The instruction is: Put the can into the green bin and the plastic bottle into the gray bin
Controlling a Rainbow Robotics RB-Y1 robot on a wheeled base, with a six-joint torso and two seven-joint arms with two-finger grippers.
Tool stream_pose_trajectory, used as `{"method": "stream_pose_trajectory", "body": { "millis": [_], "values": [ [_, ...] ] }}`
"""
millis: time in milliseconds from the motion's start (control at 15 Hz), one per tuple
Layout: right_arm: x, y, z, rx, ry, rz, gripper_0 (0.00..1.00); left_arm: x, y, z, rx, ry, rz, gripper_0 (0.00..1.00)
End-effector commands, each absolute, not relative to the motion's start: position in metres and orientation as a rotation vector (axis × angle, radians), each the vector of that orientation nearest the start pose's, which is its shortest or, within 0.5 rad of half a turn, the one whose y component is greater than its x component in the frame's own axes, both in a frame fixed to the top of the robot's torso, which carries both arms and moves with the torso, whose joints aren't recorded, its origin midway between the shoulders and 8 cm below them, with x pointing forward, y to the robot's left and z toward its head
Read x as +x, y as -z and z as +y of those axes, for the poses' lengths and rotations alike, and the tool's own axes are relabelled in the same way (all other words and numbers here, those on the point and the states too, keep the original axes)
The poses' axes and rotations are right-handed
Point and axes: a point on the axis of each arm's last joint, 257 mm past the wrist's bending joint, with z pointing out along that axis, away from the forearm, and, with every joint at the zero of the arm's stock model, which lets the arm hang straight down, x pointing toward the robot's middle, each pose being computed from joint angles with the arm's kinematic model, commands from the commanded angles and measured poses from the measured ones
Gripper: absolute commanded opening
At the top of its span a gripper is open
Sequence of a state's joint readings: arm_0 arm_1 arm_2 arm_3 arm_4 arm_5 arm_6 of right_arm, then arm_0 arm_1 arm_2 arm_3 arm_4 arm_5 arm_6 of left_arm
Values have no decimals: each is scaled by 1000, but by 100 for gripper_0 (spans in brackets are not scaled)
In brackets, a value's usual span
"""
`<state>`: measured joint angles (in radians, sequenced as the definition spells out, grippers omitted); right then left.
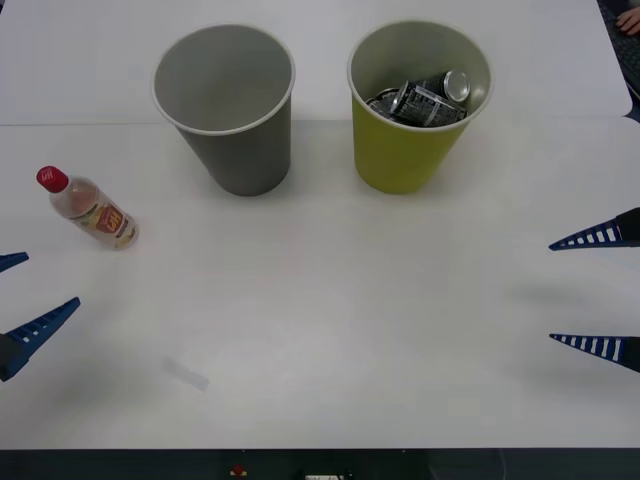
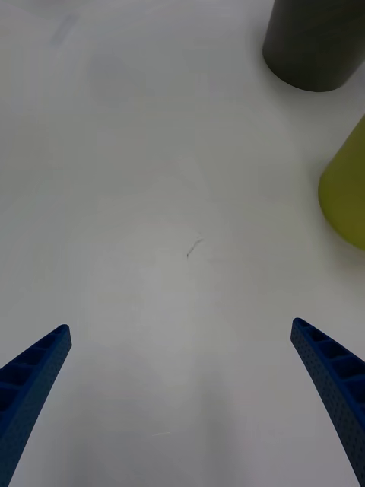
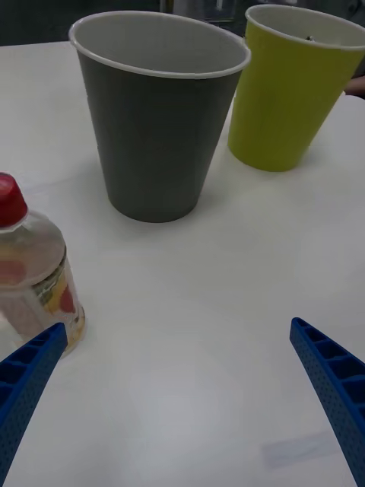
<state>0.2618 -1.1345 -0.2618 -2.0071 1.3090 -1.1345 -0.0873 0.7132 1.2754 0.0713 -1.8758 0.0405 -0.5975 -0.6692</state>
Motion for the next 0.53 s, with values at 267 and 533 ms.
{"method": "stream_pose_trajectory", "body": {
  "millis": [267,533],
  "values": [
    [341,167,-286,-1634,-209,1596,100,336,186,390,405,366,1679,100],
    [341,167,-286,-1634,-209,1596,100,346,194,406,231,337,1665,100]
  ]
}}
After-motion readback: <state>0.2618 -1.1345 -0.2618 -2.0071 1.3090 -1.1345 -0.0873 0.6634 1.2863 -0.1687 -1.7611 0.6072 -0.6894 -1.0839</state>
